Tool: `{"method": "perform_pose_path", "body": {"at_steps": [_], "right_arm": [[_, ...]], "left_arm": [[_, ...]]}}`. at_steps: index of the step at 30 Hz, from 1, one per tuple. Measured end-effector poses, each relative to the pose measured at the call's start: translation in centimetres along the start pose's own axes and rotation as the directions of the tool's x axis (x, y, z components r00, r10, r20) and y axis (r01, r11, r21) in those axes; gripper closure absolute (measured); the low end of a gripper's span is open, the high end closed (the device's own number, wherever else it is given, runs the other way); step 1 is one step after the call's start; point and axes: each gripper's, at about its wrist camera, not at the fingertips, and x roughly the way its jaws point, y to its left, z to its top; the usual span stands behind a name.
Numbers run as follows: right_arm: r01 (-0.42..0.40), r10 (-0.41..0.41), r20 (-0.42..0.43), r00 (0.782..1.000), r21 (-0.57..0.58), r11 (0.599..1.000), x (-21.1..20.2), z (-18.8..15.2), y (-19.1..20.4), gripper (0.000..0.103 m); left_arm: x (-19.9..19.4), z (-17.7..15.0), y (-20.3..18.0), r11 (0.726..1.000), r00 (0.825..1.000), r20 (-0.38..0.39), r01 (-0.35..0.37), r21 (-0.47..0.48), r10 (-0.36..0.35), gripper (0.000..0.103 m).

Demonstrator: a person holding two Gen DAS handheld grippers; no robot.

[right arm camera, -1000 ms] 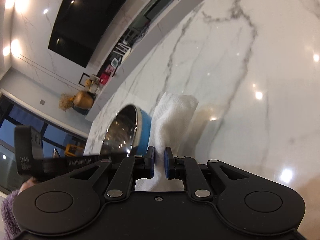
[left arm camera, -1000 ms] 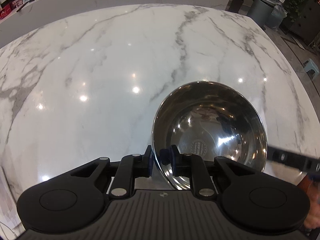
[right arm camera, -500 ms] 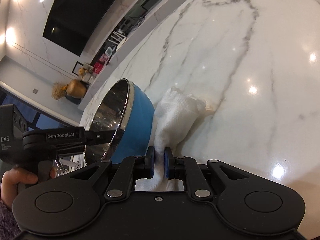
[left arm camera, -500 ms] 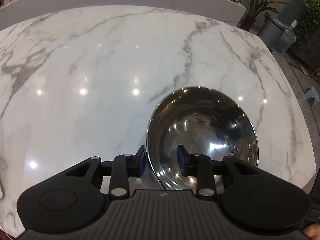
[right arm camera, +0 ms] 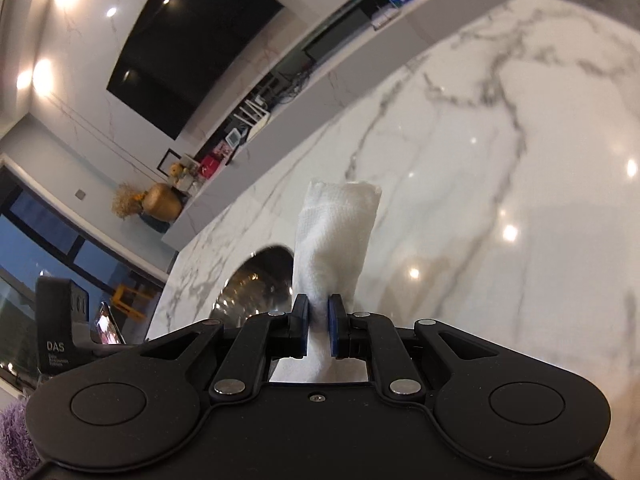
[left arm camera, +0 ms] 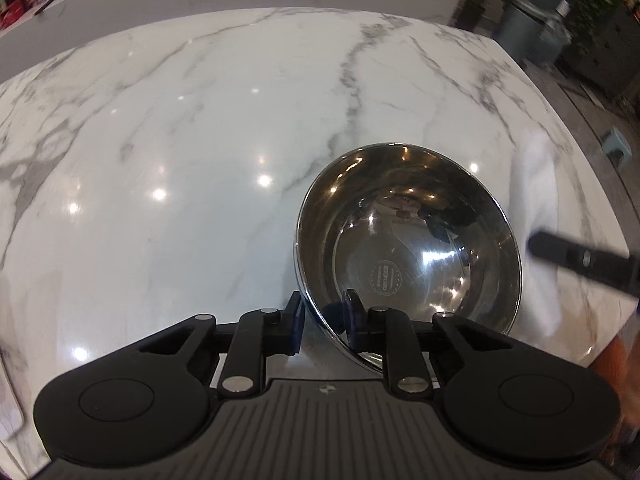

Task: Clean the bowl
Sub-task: 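Rub the white cloth along the blue outer wall with the right tool while left tool holds rim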

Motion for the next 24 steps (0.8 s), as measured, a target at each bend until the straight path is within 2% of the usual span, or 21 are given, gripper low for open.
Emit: {"method": "perform_pose_path", "body": {"at_steps": [8, 18, 21, 24], "right_arm": [[0.017, -0.015, -0.032, 0.999, 0.045, 0.999, 1.4, 0.5, -0.9, 0.094], [0.085, -0.081, -0.075, 0.994, 0.048, 0.995, 1.6, -2.5, -1.1, 0.094], [0.097, -0.092, -0.093, 0.991, 0.049, 0.994, 1.7, -3.4, -1.1, 0.094], [0.108, -0.103, -0.096, 0.99, 0.049, 0.993, 1.7, -3.9, -1.0, 0.094]], "left_arm": [[0.1, 0.0, -0.3, 0.999, 1.0, -0.008, 0.016, 0.033, -0.016, 0.084], [0.4, 0.3, -0.9, 0.995, 0.999, -0.021, 0.046, 0.093, -0.044, 0.084], [0.5, 0.3, -1.0, 0.995, 0.998, -0.02, 0.053, 0.081, -0.052, 0.083], [0.5, 0.1, -0.7, 0.998, 0.998, -0.031, 0.06, 0.01, -0.06, 0.079]]}}
